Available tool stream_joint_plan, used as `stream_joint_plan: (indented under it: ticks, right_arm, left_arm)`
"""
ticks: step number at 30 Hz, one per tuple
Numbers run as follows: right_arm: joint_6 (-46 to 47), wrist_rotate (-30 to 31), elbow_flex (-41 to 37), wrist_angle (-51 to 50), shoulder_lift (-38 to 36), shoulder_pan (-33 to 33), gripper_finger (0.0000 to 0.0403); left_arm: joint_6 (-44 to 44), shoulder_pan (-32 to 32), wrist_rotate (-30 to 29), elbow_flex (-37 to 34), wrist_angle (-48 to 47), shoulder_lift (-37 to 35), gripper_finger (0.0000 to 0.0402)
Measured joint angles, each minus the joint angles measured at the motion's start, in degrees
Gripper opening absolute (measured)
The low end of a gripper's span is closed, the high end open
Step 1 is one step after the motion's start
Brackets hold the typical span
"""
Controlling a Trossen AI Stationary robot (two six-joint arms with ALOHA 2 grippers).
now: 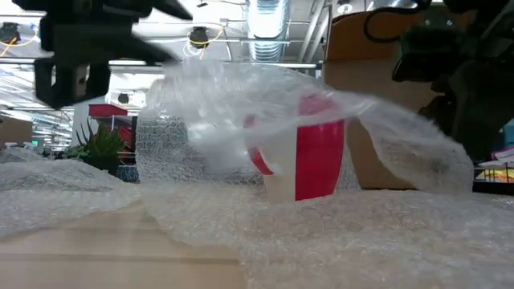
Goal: Wrap mug
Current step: Wrap the red mug in the right bubble wrap
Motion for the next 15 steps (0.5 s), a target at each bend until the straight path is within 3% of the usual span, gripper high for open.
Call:
stream_joint_plan:
  ticks: [4, 7, 15]
  right_arm:
    - [-0.1, -0.7, 0.0, -0.5, -2.2, 0.3, 0.0132]
    - [1.0, -1.0, 0.0, -3.2, -4.3, 0.3, 0.0132]
    - [-2.2, -0.6, -1.1, -7.9, -4.9, -4.0, 0.0141]
  left_arm:
    - [-4.8, -0.3, 5.2, 0.1, -0.3, 2.1, 0.0148]
    - [-6.9, -1.7, 5.4, 0.3, -0.1, 1.9, 0.0166]
    - [-5.8, -1.0, -1.4, 0.3, 0.9, 5.1, 0.0183]
